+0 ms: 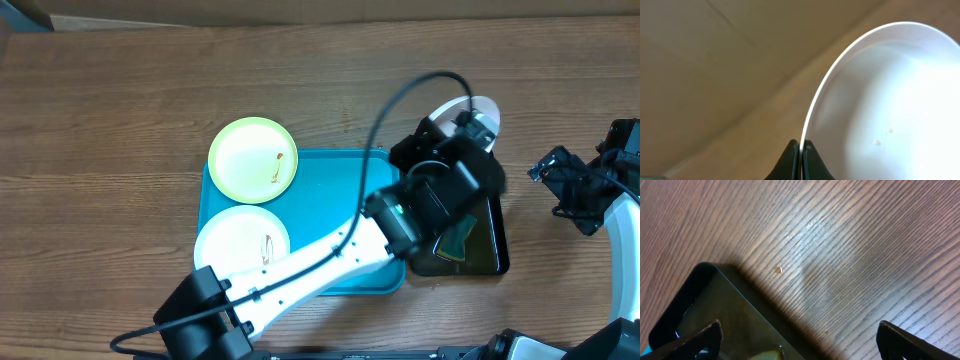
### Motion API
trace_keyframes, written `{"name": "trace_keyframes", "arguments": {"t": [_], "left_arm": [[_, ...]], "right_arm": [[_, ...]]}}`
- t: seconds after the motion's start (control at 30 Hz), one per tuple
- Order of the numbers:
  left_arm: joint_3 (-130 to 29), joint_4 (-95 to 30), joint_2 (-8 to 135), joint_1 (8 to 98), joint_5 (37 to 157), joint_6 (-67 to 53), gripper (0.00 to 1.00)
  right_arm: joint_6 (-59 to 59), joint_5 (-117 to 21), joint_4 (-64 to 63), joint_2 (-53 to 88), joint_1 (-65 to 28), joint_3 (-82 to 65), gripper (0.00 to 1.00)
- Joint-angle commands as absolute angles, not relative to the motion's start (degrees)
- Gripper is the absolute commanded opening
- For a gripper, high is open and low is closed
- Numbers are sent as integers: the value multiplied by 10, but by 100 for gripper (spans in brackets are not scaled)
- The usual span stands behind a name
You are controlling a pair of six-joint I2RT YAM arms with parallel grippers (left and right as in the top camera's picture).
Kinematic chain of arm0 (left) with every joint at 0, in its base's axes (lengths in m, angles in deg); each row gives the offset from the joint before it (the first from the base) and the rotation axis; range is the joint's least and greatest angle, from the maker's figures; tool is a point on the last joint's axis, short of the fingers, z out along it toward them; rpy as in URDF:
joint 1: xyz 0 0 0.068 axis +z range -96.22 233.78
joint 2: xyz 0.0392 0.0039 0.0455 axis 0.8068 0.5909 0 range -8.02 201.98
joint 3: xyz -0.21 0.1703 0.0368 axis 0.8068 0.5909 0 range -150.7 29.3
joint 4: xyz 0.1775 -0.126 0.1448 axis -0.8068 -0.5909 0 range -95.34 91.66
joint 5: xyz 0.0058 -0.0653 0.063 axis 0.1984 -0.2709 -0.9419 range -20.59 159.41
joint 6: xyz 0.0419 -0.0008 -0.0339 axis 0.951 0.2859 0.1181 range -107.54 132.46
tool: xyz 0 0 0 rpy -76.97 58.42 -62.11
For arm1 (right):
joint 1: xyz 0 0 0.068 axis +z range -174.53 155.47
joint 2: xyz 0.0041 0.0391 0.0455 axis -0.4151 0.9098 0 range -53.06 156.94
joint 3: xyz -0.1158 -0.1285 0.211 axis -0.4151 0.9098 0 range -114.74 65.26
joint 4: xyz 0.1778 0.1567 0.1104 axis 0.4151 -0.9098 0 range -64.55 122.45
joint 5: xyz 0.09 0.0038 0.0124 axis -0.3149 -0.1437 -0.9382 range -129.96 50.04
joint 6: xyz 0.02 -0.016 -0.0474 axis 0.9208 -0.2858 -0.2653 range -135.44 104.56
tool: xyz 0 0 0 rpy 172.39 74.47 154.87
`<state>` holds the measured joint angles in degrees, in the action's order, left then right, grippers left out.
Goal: Clean dirty plates on tray and stack at the side
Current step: 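Lift the pink-white plate with the left gripper and place it left of the tray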
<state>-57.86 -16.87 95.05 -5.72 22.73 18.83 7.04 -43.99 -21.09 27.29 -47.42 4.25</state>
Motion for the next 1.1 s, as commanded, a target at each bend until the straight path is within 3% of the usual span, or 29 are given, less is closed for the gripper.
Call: {"name": "trace_keyframes", "arguments": {"t": [0.0, 0.3, 0.5, 0.83, 1.07], "left_arm": [[-591, -207, 936, -16, 361, 77, 4], [-686, -383, 923, 203, 683, -24, 4], [-735, -485, 923, 397, 808, -50, 4], [-727, -551, 936, 740, 815, -110, 4], [-710, -568, 952, 858, 768, -111, 4]], "right_arm": [[75, -434, -208, 272, -477, 34, 100], [75, -434, -208, 272, -477, 34, 100], [75, -434, -208, 272, -477, 34, 100], [75, -434, -208, 272, -477, 34, 100], [75, -434, -208, 272, -477, 34, 100]]}}
